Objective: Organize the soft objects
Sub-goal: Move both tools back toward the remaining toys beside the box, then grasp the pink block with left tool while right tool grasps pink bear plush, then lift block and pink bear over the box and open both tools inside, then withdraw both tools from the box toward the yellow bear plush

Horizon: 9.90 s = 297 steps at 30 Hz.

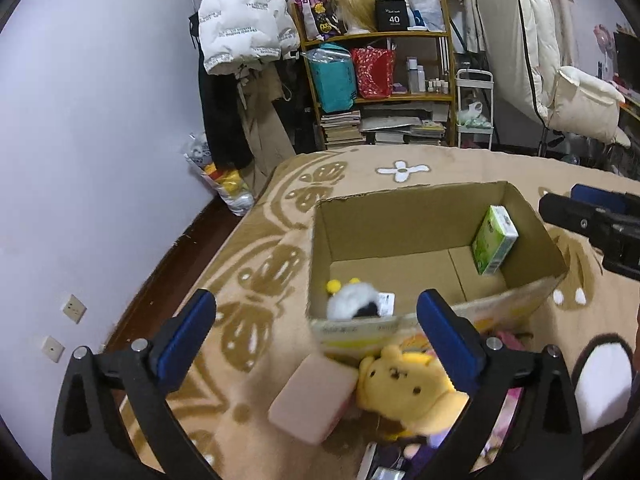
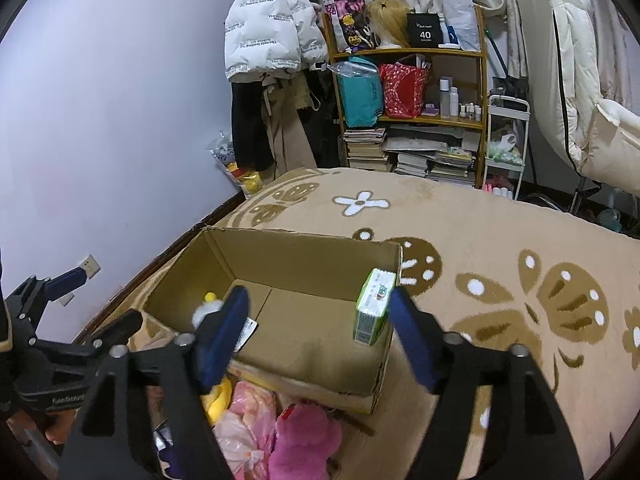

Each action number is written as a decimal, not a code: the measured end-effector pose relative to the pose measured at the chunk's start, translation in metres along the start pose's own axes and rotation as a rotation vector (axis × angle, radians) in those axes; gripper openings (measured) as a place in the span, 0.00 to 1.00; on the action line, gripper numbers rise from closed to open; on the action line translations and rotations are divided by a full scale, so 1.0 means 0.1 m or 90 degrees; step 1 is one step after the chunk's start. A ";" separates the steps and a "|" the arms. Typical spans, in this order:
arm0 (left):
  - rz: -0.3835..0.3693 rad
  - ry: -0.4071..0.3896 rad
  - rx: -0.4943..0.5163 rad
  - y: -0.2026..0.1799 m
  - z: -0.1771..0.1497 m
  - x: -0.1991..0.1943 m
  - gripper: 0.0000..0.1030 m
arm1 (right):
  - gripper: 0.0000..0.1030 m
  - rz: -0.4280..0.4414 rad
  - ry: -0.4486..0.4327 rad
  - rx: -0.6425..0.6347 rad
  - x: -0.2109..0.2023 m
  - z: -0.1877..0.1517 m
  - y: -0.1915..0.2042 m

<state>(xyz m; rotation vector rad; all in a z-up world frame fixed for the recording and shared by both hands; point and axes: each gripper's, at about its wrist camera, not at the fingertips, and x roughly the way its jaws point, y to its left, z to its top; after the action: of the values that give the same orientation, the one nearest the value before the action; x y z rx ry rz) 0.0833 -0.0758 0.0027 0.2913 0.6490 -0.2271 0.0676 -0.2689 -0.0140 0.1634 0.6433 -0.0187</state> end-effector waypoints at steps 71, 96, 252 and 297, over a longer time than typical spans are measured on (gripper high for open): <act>0.002 0.263 -0.036 0.21 -0.75 0.73 0.97 | 0.99 -0.069 0.255 0.051 0.76 -0.94 0.01; -0.008 0.293 -0.031 0.18 -0.86 1.10 0.97 | 0.99 -0.060 0.293 0.085 1.01 -1.01 -0.16; -0.050 0.008 0.031 -0.23 0.09 0.67 0.57 | 0.69 0.004 -0.052 0.026 0.32 0.16 0.06; 0.029 -0.001 -0.015 0.14 -0.30 -0.40 0.97 | 1.00 -0.014 0.007 0.050 -0.31 -0.23 0.10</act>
<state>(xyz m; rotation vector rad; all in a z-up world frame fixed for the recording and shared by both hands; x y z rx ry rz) 0.0398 -0.0478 0.0073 0.2826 0.6426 -0.1764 0.0293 -0.2568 -0.0119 0.2318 0.6557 -0.0648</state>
